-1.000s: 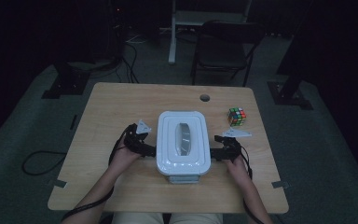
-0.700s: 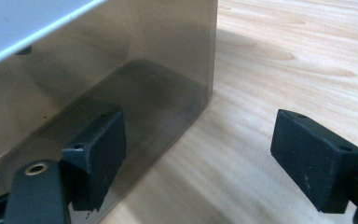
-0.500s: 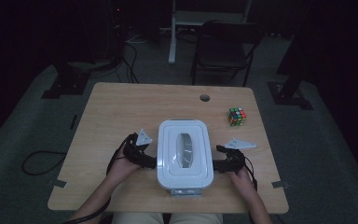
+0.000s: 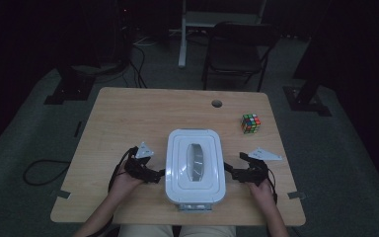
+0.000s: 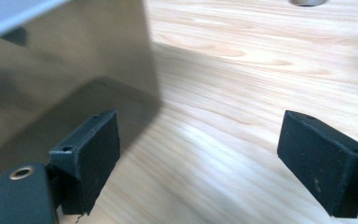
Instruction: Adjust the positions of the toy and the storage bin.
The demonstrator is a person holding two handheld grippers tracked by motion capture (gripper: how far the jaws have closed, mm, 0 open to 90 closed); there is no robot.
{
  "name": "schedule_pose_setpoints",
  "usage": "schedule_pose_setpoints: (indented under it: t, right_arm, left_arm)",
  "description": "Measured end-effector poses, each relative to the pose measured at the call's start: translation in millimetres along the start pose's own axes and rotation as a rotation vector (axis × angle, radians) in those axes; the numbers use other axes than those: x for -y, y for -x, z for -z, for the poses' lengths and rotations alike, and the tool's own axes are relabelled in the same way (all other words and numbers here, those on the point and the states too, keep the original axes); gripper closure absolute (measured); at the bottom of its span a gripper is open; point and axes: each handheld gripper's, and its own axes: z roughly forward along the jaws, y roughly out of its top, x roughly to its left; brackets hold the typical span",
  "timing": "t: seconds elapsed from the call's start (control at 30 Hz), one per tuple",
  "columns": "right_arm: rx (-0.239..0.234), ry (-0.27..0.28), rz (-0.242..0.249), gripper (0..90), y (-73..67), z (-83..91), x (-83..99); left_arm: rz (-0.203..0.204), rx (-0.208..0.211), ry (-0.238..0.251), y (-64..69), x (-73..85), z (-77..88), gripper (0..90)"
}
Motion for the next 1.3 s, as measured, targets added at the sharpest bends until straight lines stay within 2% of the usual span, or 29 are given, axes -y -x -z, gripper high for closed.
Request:
schedule_pose_setpoints:
  t: [0.03, 0.1, 0.2, 0.23, 0.27, 0.33, 0.4, 0.43, 0.57, 0.63, 0.67, 0.7, 0.83, 0.93, 1.0, 1.13, 1.2, 1.3]
  right_arm:
    - [0.015, 0.000, 0.001, 12.6, 3.7, 1.6, -0.6]
    - [0.020, 0.009, -0.032, 12.6, 12.2, 4.6, -1.6]
    - [0.082, 0.006, -0.032, 12.6, 22.4, 6.1, -4.2]
    - [0.082, 0.006, -0.032, 12.6, 22.4, 6.1, -4.2]
    - [0.099, 0.014, -0.034, 12.1, 25.9, 6.7, -5.4]
    - [0.135, 0.036, -0.061, 12.1, 35.1, 8.1, -9.8]
    - [0.122, 0.057, -0.099, 12.2, 43.9, 9.0, -14.4]
    - [0.134, 0.065, -0.106, 12.2, 47.4, 9.0, -16.6]
    - [0.175, 0.082, -0.109, 12.1, 59.5, 8.4, -24.9]
    - [0.195, 0.068, -0.080, 12.1, 64.6, 7.1, -28.5]
    - [0.220, 0.054, -0.060, 12.1, 66.5, 5.8, -30.6]
    - [0.232, 0.046, -0.056, 12.1, 68.9, 4.2, -32.7]
    - [0.249, 0.059, -0.093, 12.1, 80.8, 0.6, -39.6]
    - [0.266, 0.078, -0.108, 12.1, 87.5, -2.5, -44.0]
    - [0.270, 0.078, -0.113, 12.1, 91.0, -5.6, -47.4]
    - [0.304, 0.097, -0.129, 12.1, 96.4, -11.7, -53.3]
    - [0.299, 0.105, -0.146, 12.1, 99.4, -14.7, -55.3]
    - [0.311, 0.082, -0.155, 12.1, 102.7, -20.7, -57.1]
  left_arm:
    - [0.005, 0.002, -0.003, -2.9, 2.3, 1.6, 3.3]
    - [0.008, -0.018, -0.013, -7.9, 6.5, 5.3, 3.3]
    - [0.036, -0.029, -0.014, -16.2, 13.8, 12.4, 3.3]
    - [0.036, -0.029, -0.014, -16.2, 13.8, 12.4, 3.3]
    - [0.055, -0.042, -0.016, -20.3, 18.3, 16.5, 3.3]
    - [0.067, -0.054, -0.014, -24.2, 23.6, 19.8, 3.3]
    - [0.067, -0.065, -0.029, -27.1, 29.3, 22.7, 3.3]
    - [0.068, -0.066, -0.033, -27.9, 32.0, 24.1, 3.3]
    - [0.082, -0.080, -0.044, -31.7, 44.6, 30.0, 3.3]
    - [0.096, -0.079, -0.049, -34.4, 51.5, 33.0, 3.3]
    - [0.105, -0.081, -0.050, -35.4, 54.8, 34.4, 3.3]
    - [0.115, -0.085, -0.049, -36.5, 58.2, 35.6, 3.3]
    - [0.149, -0.089, -0.048, -41.2, 71.7, 40.3, 3.3]
    - [0.145, -0.115, -0.041, -42.0, 78.3, 43.9, 3.3]
    - [0.150, -0.112, -0.050, -42.6, 79.5, 46.5, 3.3]
    - [0.116, -0.144, -0.053, -41.5, 83.2, 47.2, 3.4]
    - [0.106, -0.154, -0.058, -40.4, 83.4, 46.9, 3.4]
    - [0.110, -0.159, -0.058, -40.4, 83.6, 46.9, 3.3]
